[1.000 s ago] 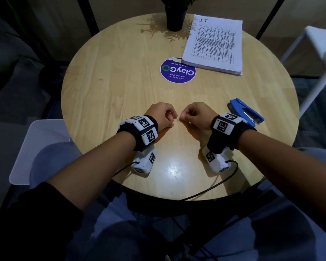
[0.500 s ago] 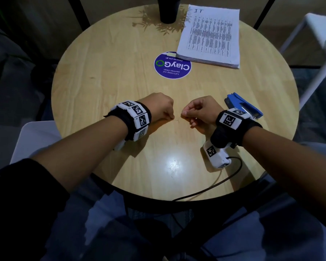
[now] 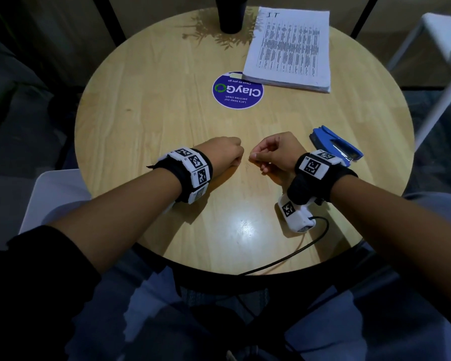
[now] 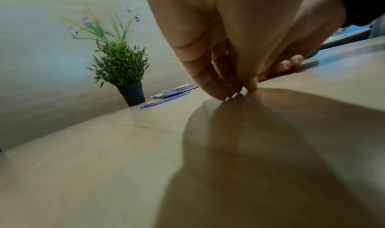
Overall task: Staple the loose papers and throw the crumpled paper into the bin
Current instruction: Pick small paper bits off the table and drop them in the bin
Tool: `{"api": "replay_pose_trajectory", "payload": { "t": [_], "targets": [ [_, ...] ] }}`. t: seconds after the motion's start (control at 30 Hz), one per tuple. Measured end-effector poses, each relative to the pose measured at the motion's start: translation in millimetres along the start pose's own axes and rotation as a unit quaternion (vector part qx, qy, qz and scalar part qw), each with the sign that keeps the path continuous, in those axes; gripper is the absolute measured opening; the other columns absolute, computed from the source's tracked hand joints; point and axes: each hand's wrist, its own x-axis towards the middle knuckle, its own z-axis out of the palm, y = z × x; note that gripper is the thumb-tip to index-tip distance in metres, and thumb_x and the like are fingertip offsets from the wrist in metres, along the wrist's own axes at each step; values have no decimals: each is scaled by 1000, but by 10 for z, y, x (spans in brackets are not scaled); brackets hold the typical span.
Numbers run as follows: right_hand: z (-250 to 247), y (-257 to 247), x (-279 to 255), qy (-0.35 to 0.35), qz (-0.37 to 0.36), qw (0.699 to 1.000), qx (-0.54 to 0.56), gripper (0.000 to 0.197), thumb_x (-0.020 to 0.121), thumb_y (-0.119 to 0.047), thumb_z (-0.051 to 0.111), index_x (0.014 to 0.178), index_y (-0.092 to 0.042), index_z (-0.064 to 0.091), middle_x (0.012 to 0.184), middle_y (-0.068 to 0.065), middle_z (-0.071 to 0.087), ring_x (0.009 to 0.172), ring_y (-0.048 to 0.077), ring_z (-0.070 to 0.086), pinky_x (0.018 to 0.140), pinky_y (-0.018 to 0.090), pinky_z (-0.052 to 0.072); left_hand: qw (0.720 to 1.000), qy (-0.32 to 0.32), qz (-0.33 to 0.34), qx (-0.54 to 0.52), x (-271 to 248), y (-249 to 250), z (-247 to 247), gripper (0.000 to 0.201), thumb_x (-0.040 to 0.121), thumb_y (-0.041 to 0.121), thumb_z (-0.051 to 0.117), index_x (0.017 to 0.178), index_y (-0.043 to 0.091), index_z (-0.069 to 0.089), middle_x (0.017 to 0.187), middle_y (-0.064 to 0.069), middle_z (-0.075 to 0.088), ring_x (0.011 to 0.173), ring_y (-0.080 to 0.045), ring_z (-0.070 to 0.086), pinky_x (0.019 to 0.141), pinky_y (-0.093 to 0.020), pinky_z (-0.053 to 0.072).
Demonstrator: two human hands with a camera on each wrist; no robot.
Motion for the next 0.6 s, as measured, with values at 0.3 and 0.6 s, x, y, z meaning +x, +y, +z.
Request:
{"api": "replay_pose_trajectory", "payload": {
  "t": [0.3,0.6],
  "targets": [
    [-10,32,-66,11,-9,998,-58,13,80,-11,72,87,0,71,65,7,67,46,9,59,47,16,53,979,31,-79,-188,-41,-4,-32,20,84,15,67,103,12,68,104,-5,67,100,-20,62,81,-24,43],
    [53,-49,51,39,-13,976,-214,10,76,-22,77,81,-13,76,73,-3,67,70,6,59,62,15,47,974,38,-74,-213,64,101,-23,15,83,19,68,96,12,72,99,-5,71,95,-20,63,87,-31,49]
  ]
}}
